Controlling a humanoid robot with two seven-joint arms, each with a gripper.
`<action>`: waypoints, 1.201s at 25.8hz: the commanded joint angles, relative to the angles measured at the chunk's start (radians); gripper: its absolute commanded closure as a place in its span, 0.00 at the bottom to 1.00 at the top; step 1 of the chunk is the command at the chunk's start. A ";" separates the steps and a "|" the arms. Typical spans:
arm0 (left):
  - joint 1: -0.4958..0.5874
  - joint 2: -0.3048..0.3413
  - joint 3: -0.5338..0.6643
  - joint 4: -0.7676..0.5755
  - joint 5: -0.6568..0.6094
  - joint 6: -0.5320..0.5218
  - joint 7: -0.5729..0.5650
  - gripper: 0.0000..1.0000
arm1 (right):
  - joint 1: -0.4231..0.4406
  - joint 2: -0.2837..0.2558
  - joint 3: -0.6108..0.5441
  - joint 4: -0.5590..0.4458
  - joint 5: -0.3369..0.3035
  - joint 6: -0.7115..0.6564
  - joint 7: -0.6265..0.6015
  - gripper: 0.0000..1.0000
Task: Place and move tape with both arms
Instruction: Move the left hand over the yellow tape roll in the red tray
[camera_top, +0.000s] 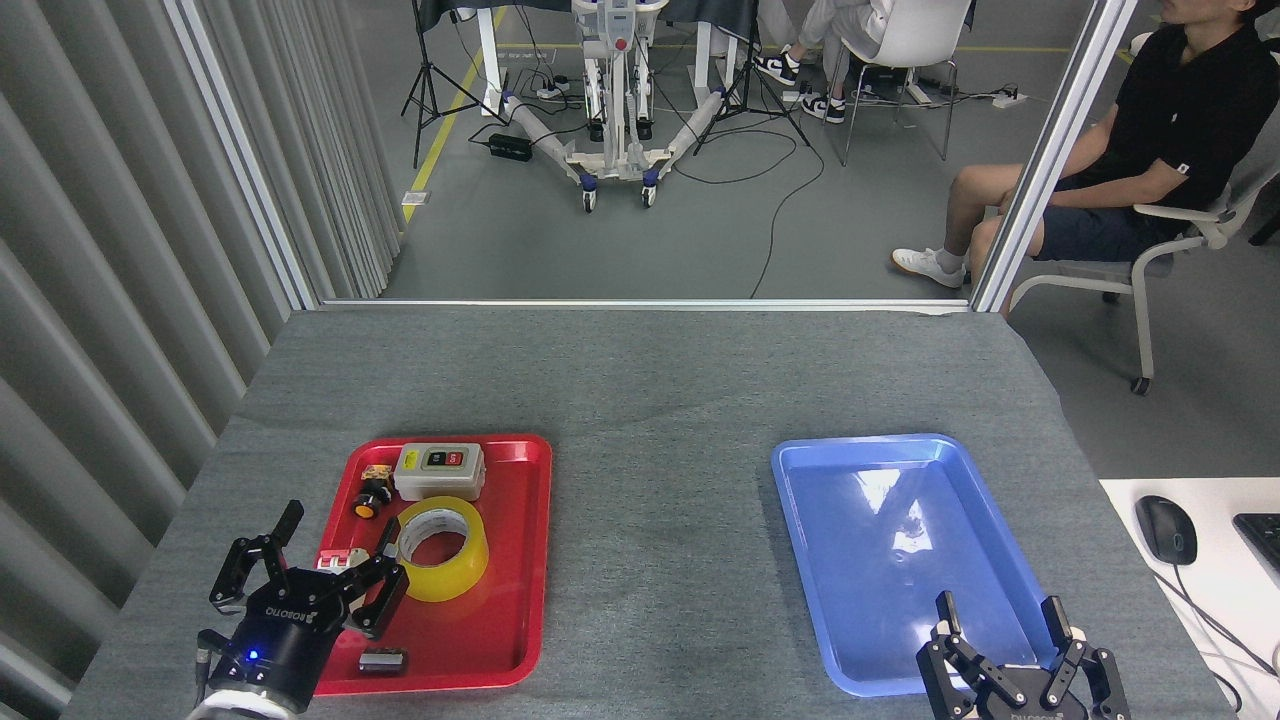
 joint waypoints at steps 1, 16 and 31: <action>0.001 -0.002 0.004 -0.001 -0.002 0.003 -0.008 0.00 | -0.002 0.002 0.000 0.000 0.000 0.004 0.000 0.00; -0.085 0.019 0.016 -0.031 0.001 -0.053 -0.489 0.00 | -0.002 0.005 -0.005 0.005 0.002 0.009 0.000 0.00; -0.296 -0.020 -0.108 0.048 -0.013 0.125 -0.913 0.00 | 0.000 0.000 0.000 0.011 0.003 0.006 0.000 0.00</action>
